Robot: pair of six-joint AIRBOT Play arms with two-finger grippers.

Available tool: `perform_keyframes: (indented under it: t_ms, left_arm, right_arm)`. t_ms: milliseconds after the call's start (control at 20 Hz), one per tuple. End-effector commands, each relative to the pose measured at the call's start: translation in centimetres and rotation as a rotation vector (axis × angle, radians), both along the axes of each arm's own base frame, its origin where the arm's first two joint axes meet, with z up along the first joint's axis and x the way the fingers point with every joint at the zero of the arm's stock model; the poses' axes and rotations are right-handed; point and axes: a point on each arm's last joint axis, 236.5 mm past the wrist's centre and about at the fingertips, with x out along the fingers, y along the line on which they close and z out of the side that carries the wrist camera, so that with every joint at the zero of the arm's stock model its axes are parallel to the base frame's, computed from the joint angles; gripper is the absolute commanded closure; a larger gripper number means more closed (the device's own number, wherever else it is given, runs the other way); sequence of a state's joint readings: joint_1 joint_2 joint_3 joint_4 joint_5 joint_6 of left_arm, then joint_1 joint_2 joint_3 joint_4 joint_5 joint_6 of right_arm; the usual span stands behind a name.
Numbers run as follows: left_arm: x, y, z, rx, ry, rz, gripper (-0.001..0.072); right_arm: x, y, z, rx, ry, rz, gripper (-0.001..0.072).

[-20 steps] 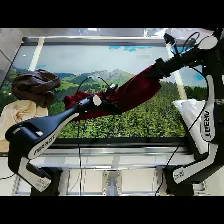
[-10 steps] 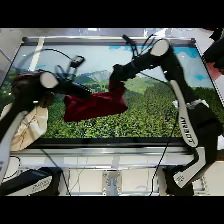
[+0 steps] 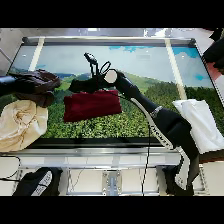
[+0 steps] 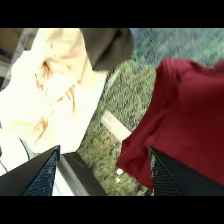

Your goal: Fold the shirts.

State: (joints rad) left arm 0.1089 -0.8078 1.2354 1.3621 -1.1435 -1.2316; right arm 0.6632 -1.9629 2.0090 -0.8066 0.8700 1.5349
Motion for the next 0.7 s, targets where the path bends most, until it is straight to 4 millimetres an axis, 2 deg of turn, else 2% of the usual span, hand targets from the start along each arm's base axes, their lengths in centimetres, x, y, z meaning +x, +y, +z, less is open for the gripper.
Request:
perform_keyframes:
  t_ms: [0,50,100,200,250,350,400,500,650]
  left_arm:
    - [-0.9,1.7,0.5,0.014,-0.013,0.052,0.069]
    - [-0.9,1.7,0.2,0.013,-0.005,0.051,0.0691]
    - [-0.9,1.7,-0.3,0.011,0.007,0.051,0.069]
    - [-1.0,1.7,-1.7,0.007,0.038,0.051,0.069]
    - [-1.1,1.7,-2.6,0.004,0.058,0.051,0.069]
    - [-1.4,1.6,-4.5,-0.001,0.099,0.052,0.069]
    - [-1.5,1.6,-5.5,-0.004,0.122,0.051,0.069]
    - [-1.9,1.5,-7.2,-0.01,0.161,0.051,0.069]
    - [-1.7,1.6,-8.3,-0.038,0.168,0.082,0.0691]
  right_arm:
    - [1.0,-3.8,-1.7,-0.148,-0.016,0.035,0.0102]
    - [1.8,-7.7,-3.2,-0.263,0.003,0.042,0.0102]
    - [2.3,-12.6,-4.9,-0.397,0.044,0.043,0.0103]
    - [2.6,-21.6,-7.5,-0.595,0.171,0.025,0.0102]
    - [2.8,-25.3,-8.2,-0.631,0.236,0.002,0.0102]
    - [4.1,-29.9,-9.5,-0.6,0.321,-0.081,0.0102]
    - [4.7,-31.3,-10.2,-0.565,0.352,-0.121,0.0102]
    - [5.0,-32.0,-11.1,-0.454,0.431,-0.156,0.0102]
    - [5.3,-29.3,-12.5,-0.23,0.527,-0.135,0.0101]
